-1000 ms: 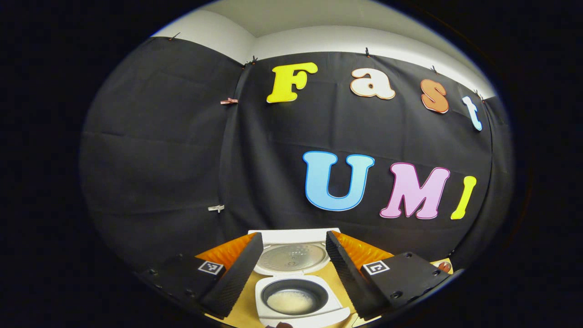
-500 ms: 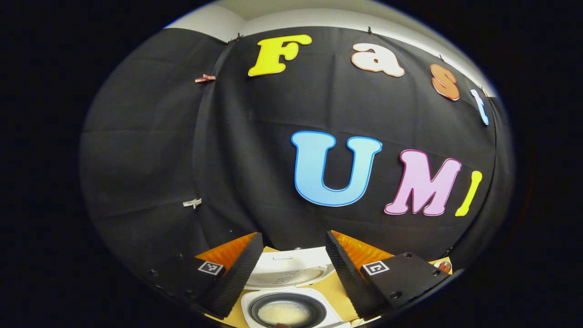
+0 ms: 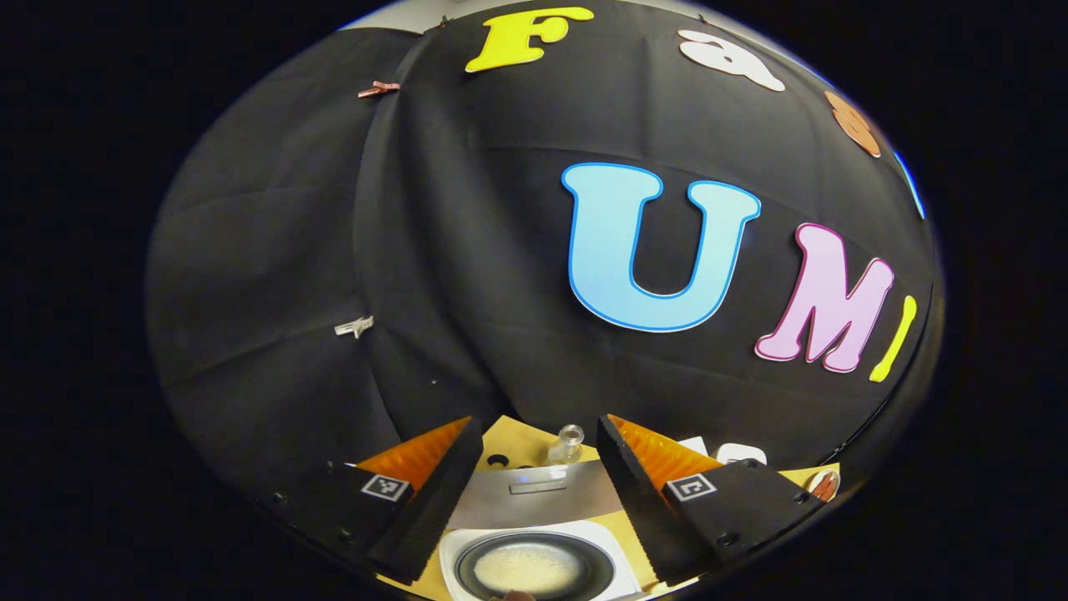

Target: Close the left gripper, press the button to open the rice cooker; take a wooden spoon from the chopstick holder with the right hand, scoop a spoonful of rice and pour it into the rice cooker, then put the wooden spoon back into the chopstick holder.

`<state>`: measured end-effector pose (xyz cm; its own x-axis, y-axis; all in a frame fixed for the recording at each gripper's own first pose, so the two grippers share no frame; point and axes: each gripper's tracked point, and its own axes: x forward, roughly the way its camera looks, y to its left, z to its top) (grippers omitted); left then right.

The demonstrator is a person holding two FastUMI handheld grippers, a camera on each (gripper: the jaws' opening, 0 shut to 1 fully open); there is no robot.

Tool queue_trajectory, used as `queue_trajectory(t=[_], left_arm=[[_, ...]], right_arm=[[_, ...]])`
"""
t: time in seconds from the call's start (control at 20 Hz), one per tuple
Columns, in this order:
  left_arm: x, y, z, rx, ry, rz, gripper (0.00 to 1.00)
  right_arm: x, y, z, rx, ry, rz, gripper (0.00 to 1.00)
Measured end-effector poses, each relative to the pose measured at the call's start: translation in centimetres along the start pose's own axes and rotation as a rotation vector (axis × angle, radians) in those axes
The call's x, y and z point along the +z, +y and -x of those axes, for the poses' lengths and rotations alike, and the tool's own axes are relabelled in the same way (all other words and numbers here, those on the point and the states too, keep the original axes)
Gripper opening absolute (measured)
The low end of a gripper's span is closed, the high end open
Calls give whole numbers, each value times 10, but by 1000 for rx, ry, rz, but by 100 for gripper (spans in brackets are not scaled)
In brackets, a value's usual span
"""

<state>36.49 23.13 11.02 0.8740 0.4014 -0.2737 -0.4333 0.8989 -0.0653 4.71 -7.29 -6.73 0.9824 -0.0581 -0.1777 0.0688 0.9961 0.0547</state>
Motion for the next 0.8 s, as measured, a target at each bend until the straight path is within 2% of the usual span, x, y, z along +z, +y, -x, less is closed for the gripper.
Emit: queue_trajectory(t=[0.2,0.25,0.3,0.8], left_arm=[[-15,-5,21,26,47,-2,99],[-20,-6,28,27,53,-5,96],[-26,-8,36,26,55,-7,99],[-134,-24,115,40,118,-13,99]], right_arm=[[-6,14,-4,64,14,21,98],[-9,16,-6,80,25,10,98],[-13,19,-8,97,36,-2,98],[-31,19,-28,201,106,-37,98]])
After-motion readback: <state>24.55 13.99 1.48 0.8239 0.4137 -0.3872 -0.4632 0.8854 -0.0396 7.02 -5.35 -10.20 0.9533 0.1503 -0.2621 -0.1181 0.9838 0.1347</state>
